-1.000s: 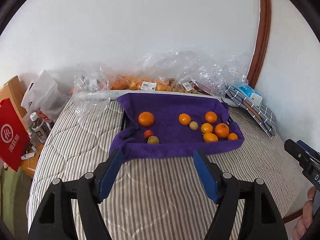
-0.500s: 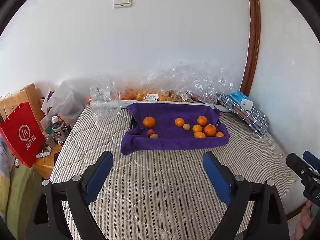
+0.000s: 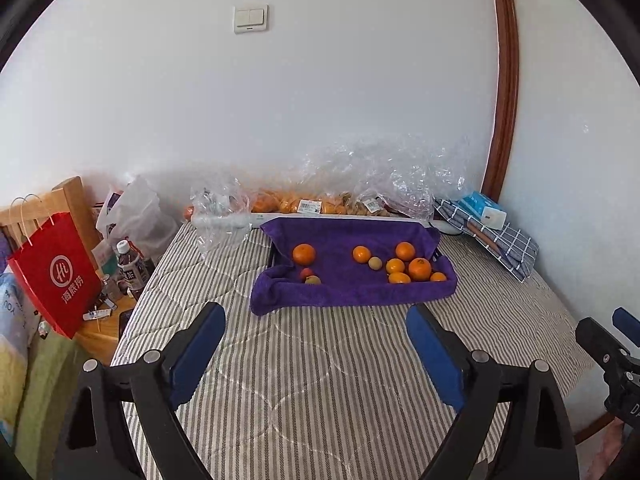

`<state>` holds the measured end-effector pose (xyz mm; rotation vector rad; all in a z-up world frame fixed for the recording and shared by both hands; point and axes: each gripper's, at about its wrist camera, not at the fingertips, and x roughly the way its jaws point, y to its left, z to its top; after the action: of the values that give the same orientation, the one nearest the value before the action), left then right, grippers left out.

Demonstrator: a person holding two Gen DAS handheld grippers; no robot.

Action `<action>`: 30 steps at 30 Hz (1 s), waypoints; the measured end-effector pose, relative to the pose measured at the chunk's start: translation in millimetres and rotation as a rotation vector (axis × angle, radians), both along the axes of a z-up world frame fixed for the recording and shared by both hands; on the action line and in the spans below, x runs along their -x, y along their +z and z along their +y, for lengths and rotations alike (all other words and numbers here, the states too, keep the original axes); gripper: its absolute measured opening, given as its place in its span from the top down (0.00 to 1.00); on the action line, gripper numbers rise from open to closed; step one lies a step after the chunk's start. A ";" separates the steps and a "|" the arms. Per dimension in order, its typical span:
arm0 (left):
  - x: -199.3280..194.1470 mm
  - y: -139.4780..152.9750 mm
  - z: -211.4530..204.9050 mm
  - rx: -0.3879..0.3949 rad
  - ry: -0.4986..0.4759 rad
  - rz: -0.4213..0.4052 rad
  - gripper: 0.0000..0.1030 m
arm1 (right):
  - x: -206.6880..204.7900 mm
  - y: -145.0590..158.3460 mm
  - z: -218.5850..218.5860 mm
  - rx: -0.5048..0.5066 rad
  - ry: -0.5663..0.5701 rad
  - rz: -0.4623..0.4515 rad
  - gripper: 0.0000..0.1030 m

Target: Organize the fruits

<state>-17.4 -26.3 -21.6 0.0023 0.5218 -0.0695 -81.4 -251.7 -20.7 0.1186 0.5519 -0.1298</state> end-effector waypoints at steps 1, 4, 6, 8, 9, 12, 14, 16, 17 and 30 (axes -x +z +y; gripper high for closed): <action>0.5 -0.1 -0.1 0.000 0.001 -0.001 0.11 | 1.0 0.9 -1.0 -0.005 0.001 -0.002 0.01; 0.6 -0.6 0.2 0.002 -0.004 0.006 0.11 | 2.7 2.8 -1.7 -0.012 0.002 -0.006 0.01; 0.6 -0.8 -0.1 0.002 -0.001 0.002 0.11 | 2.9 3.2 -0.3 -0.003 -0.001 -0.006 0.01; -0.1 -0.8 0.1 0.002 0.001 0.003 0.11 | 2.0 3.2 0.7 -0.003 -0.002 -0.002 0.01; 0.0 -0.8 -0.1 0.007 -0.002 0.004 0.11 | 1.8 3.2 0.3 -0.004 -0.002 -0.002 0.01; 0.7 -0.4 -0.4 0.007 -0.005 0.004 0.11 | 0.6 3.0 1.0 -0.005 -0.002 0.002 0.01; 0.0 -0.5 -0.8 0.005 -0.002 0.005 0.11 | 0.5 3.1 2.3 -0.001 -0.003 0.003 0.01; -0.6 -0.4 -0.3 0.005 -0.002 0.005 0.11 | 0.6 3.0 3.1 0.000 -0.005 0.003 0.01; -0.4 -0.1 0.2 0.008 -0.004 0.002 0.11 | 0.8 3.1 3.5 -0.002 -0.002 0.001 0.01; 2.0 0.8 3.5 0.005 0.004 -0.002 0.11 | -0.2 3.8 4.3 -0.003 -0.003 0.000 0.01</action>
<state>-19.4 -22.8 -20.8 -0.0038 0.5195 -0.0671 -81.2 -247.4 -16.9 0.1230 0.5515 -0.1319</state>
